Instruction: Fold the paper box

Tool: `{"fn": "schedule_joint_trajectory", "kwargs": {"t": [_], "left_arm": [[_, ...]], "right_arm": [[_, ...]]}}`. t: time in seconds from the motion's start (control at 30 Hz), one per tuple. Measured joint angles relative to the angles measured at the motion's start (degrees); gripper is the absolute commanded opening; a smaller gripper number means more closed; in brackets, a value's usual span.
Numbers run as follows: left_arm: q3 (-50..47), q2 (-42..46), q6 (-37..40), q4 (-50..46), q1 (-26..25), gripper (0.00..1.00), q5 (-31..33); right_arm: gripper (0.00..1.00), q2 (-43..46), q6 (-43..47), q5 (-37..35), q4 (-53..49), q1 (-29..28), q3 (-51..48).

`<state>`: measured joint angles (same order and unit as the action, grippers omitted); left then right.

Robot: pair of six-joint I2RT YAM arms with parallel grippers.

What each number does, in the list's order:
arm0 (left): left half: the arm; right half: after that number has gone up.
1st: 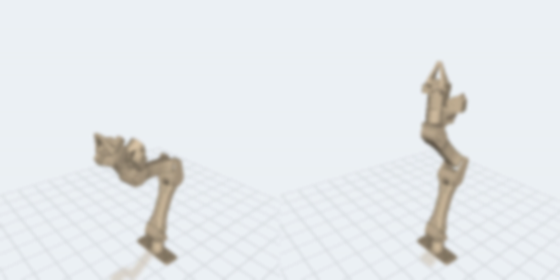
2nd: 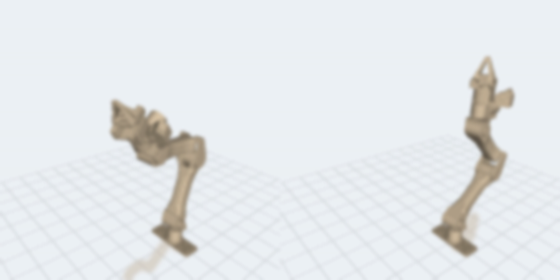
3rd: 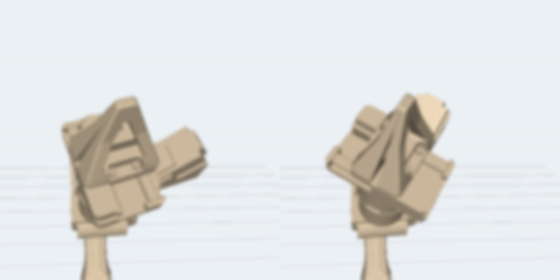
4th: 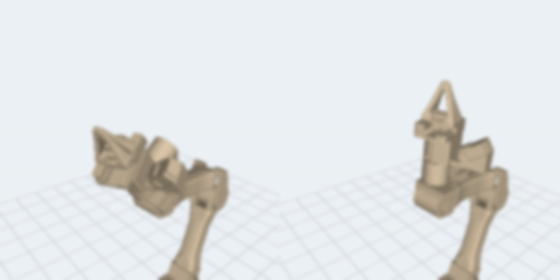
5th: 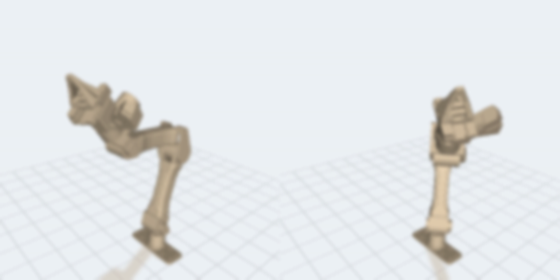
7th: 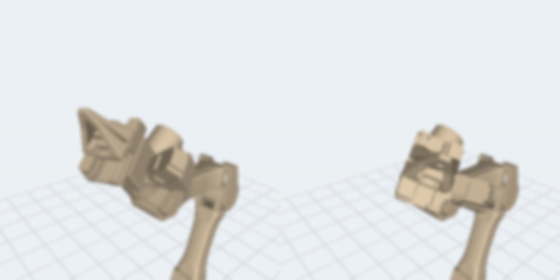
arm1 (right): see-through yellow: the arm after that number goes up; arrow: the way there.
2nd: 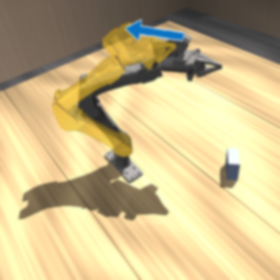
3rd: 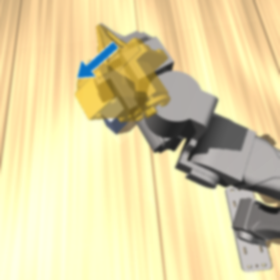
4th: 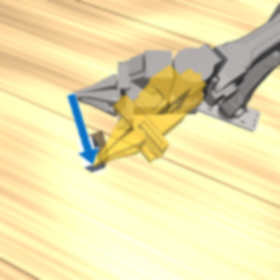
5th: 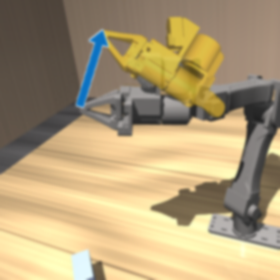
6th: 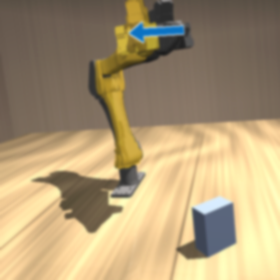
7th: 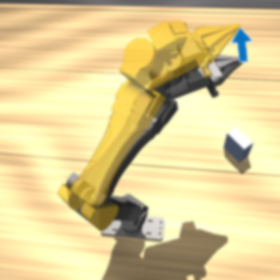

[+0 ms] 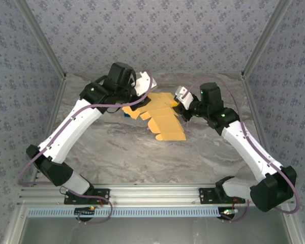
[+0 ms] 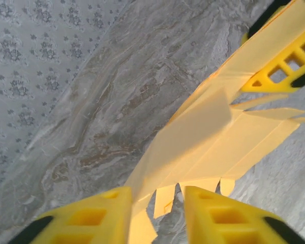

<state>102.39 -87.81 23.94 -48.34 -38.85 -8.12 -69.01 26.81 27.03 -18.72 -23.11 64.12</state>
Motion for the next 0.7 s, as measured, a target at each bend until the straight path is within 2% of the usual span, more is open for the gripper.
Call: {"fn": "schedule_joint_trajectory", "kwargs": {"t": [0.03,0.17,0.27,0.33,0.5,0.7], "left_arm": [[-0.6,0.3,-0.4,1.0,0.3,0.49,-0.3],[-7.4,4.9,-3.4,5.7,3.8,0.62,-2.9],[-14.8,10.5,-6.8,10.2,8.4,0.68,-6.1],[-18.8,13.7,-9.4,13.1,11.3,0.70,-7.9],[-23.7,16.8,-14.1,19.0,14.7,0.72,-12.2],[-21.2,14.7,-11.0,18.0,15.2,0.72,-15.7]], "right_arm": [[0.00,0.8,-0.9,0.7,0.0,0.8,-0.3],[0.00,3.7,-4.3,3.1,0.0,3.7,-1.4],[0.00,5.7,-6.7,5.0,0.0,5.3,-2.3],[0.00,6.7,-8.2,6.3,0.0,6.4,-2.6],[0.00,7.4,-9.9,9.3,-0.5,8.3,-2.5],[0.00,5.1,-8.2,12.1,-6.6,8.5,0.9]]}}
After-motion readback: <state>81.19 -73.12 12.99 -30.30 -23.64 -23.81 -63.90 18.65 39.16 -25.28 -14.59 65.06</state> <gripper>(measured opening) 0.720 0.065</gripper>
